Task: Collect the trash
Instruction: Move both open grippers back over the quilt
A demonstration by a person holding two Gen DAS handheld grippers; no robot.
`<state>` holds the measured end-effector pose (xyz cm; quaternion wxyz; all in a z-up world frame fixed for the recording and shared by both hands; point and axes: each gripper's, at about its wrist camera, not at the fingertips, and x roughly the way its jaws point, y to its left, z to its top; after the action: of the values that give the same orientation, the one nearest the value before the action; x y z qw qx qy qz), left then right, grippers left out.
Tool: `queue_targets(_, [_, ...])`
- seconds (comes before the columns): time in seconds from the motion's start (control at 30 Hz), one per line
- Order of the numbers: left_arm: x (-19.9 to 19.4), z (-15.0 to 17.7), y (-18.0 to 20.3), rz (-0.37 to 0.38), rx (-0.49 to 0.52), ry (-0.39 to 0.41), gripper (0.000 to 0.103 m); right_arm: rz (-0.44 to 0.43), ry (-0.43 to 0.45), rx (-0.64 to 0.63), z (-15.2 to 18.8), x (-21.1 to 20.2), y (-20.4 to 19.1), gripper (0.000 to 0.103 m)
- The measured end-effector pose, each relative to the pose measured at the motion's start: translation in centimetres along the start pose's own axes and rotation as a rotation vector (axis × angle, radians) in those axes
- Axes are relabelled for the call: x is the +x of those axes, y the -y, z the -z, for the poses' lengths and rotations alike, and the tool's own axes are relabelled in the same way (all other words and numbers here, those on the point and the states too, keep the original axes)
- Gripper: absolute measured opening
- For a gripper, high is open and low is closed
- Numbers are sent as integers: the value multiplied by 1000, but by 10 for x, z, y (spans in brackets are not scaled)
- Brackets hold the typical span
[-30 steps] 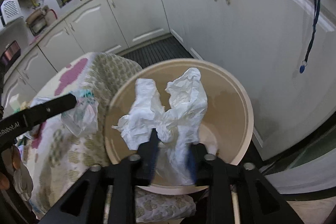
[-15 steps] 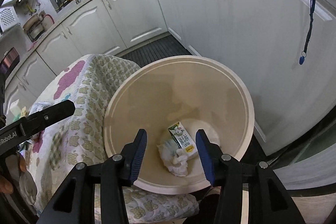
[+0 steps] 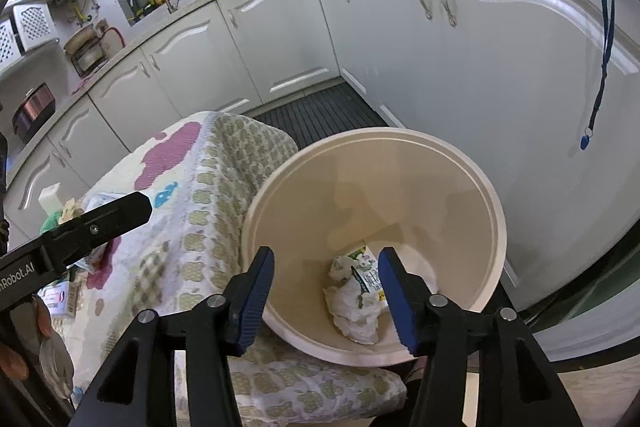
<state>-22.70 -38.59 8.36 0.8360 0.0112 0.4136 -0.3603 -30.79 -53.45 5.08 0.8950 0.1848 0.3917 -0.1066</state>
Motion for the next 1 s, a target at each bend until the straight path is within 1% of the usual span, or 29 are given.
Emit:
queue_targets(0.2, [-23, 5, -12, -44, -3, 41, 47, -26, 24, -25, -2, -7, -18, 56])
queue_targets(0.27, [-33, 8, -19, -60, -9, 57, 47, -36, 34, -41, -3, -9, -27, 57])
queue_targets(0.33, [-42, 11, -26, -70, -19, 69, 47, -48, 44, -60, -3, -11, -39, 61])
queue_targets(0.4, [-52, 13, -35, -80, -34, 83, 51, -62, 52, -74, -3, -13, -50, 62])
queue_targets(0.43, [-56, 14, -38, -83, -41, 92, 58, -72, 56, -84, -3, -15, -56, 62])
queue_targets(0.47, [-61, 16, -42, -87, -47, 102, 59, -78, 59, -92, -4, -15, -62, 63])
queue_targets(0.57, [-76, 19, -52, -106, -57, 122, 59, -97, 71, -118, -3, -18, -80, 65])
queue_targets(0.63, [-84, 22, -58, -118, -63, 132, 60, -111, 73, -133, -3, -20, -91, 69])
queue_targets(0.9, [-115, 38, -81, -161, -81, 173, 60, -139, 94, -195, 0, -28, -125, 69])
queue_targets(1.0, [-127, 43, -89, -181, -91, 189, 60, -152, 104, -214, 0, -32, -137, 74])
